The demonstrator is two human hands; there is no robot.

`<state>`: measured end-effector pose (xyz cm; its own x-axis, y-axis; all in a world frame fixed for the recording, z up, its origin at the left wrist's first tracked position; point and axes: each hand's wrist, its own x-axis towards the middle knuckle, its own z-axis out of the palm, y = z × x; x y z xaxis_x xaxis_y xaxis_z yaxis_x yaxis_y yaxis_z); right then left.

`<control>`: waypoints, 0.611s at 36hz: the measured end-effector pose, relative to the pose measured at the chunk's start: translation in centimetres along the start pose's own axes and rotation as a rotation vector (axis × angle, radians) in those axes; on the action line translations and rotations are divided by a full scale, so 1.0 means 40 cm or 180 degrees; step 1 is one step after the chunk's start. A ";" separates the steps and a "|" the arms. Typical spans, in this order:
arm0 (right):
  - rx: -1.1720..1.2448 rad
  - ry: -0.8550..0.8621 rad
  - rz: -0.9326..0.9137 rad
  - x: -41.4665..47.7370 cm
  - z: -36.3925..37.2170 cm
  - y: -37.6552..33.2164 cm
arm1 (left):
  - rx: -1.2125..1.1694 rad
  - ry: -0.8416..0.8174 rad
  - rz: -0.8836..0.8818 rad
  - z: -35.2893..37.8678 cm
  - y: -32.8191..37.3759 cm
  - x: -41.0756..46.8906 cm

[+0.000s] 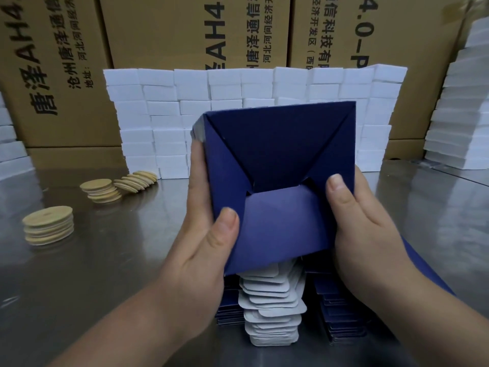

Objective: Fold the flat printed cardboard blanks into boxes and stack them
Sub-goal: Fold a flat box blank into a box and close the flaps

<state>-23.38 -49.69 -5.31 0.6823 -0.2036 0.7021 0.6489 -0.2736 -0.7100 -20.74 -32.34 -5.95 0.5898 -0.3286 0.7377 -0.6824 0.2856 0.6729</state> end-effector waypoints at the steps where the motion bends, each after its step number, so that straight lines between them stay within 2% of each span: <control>1: -0.0016 -0.0035 0.0001 0.000 0.002 -0.001 | 0.0125 0.0052 0.0065 -0.001 0.002 0.001; 5: 0.0013 -0.0191 -0.0051 0.000 0.007 -0.016 | -0.0066 0.0221 0.0424 -0.004 0.015 0.013; 8: -0.0075 -0.0306 -0.0189 -0.001 0.005 -0.026 | 0.0011 0.0556 0.0503 -0.022 0.015 0.025; 12: -0.0083 -0.0584 -0.0070 0.002 0.002 -0.028 | 0.1122 0.0846 0.0608 -0.036 0.012 0.036; 17: 0.0161 -0.0592 -0.0073 0.003 -0.006 -0.027 | 0.1587 0.1051 0.0934 -0.045 -0.001 0.039; 20: 0.0878 -0.0492 0.0206 0.007 -0.013 -0.031 | 0.1998 0.0938 0.1338 -0.057 0.000 0.049; 22: 0.0830 -0.0582 0.0226 0.015 -0.015 -0.037 | 0.2332 0.0852 0.1621 -0.066 -0.001 0.054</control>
<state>-24.15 -49.98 -3.80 0.7628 -0.0348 0.6456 0.6457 -0.0100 -0.7635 -18.31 -30.69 -4.24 0.1620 -0.0753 0.9839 -0.9348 -0.3311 0.1285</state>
